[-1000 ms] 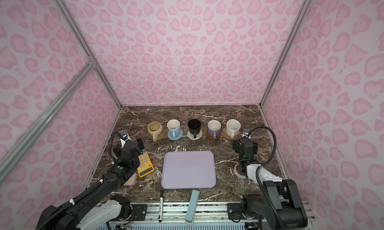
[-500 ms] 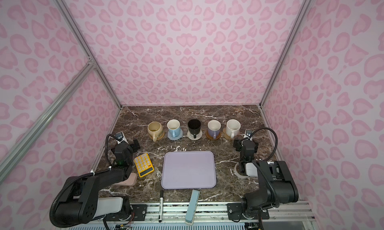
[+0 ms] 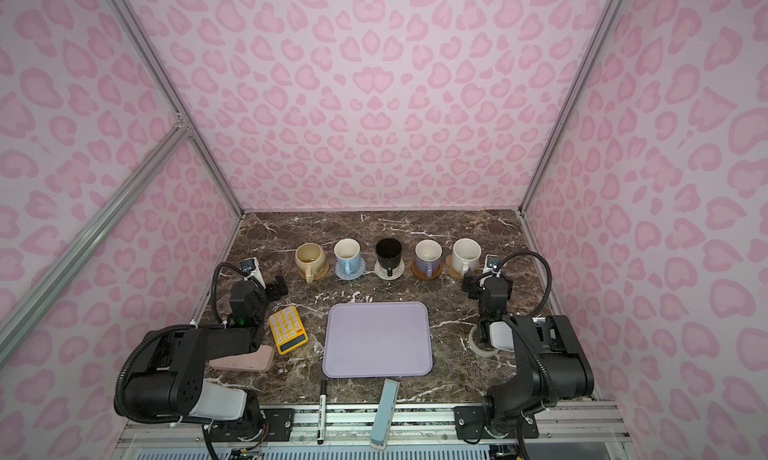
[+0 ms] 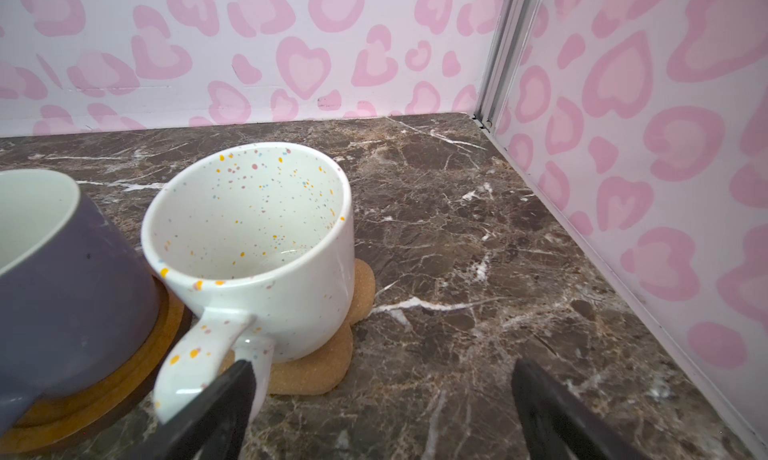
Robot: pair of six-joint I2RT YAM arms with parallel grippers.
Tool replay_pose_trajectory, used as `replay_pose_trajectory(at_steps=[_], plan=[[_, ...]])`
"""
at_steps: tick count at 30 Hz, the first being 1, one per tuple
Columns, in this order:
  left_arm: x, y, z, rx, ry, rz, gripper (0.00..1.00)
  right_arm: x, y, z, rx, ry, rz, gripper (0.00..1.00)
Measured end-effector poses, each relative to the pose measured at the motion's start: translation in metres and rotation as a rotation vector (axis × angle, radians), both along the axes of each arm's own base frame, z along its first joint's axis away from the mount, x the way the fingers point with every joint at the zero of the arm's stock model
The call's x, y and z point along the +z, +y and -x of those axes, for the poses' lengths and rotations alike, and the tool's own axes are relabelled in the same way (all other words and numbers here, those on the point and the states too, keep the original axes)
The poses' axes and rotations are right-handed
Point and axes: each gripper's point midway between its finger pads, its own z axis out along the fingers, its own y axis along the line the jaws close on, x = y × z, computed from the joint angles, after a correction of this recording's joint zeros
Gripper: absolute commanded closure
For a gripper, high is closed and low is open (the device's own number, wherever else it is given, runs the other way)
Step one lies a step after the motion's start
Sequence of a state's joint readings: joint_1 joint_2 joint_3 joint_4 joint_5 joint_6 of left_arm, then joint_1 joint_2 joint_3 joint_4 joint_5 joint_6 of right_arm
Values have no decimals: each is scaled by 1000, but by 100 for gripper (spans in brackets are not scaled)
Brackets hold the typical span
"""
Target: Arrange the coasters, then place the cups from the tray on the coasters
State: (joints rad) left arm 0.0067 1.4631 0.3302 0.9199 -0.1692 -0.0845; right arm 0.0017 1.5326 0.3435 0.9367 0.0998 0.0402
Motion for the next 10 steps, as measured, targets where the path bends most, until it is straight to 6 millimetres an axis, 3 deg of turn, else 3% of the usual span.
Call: replay_pose_trajectory(at_steps=[10], plan=[[0,-3,-1,-21,1,1,3,1,3,-2,8,-2,11,2]])
